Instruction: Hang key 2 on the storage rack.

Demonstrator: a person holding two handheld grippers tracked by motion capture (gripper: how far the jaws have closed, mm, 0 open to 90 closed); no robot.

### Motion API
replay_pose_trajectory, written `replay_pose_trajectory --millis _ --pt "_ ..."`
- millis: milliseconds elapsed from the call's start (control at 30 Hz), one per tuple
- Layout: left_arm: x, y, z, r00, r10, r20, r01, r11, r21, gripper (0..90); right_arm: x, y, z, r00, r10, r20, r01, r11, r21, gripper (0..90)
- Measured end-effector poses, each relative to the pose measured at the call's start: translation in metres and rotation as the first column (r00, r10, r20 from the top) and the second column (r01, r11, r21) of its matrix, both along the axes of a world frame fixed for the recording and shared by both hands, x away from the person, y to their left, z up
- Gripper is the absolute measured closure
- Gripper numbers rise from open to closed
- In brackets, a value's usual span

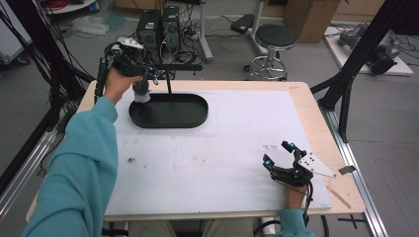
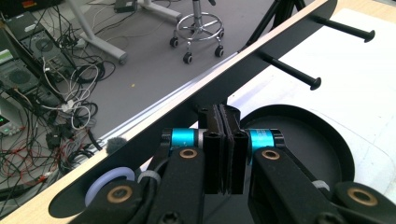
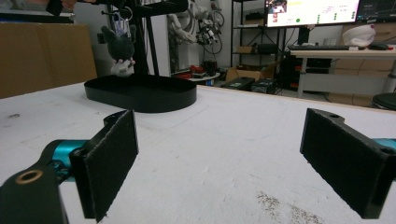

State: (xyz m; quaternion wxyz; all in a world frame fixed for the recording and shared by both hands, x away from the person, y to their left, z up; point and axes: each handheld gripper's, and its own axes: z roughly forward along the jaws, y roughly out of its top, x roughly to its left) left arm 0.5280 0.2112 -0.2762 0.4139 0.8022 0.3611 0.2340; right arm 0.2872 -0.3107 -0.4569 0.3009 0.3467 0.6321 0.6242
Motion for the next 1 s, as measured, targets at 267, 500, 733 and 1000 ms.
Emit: replay_pose_trajectory --millis 267,500,733,1000 --pt "0.0 0.001 0.001 0.9997 0.02 0.016 -0.02 0.9998 -0.006 82.1 0.0 0.0 0.0 1.0 0.0 -0.001 0.0 1.0 0.0 10.7" --pt "-0.003 0.009 0.0 0.9951 0.053 0.083 -0.049 0.9976 -0.048 57.7 0.0 0.0 0.0 1.0 0.001 -0.002 -0.001 1.0 -0.003 10.7" --pt "-0.013 0.019 -0.001 0.9856 0.053 0.161 -0.037 0.9944 -0.099 15.1 0.0 0.0 0.0 1.0 0.001 -0.002 -0.001 1.0 -0.004 10.7" --pt "-0.036 0.032 -0.003 0.9783 -0.009 0.207 0.041 0.9877 -0.151 1.7 0.0 0.0 0.0 1.0 0.0 0.005 0.0 1.0 -0.01 10.7"
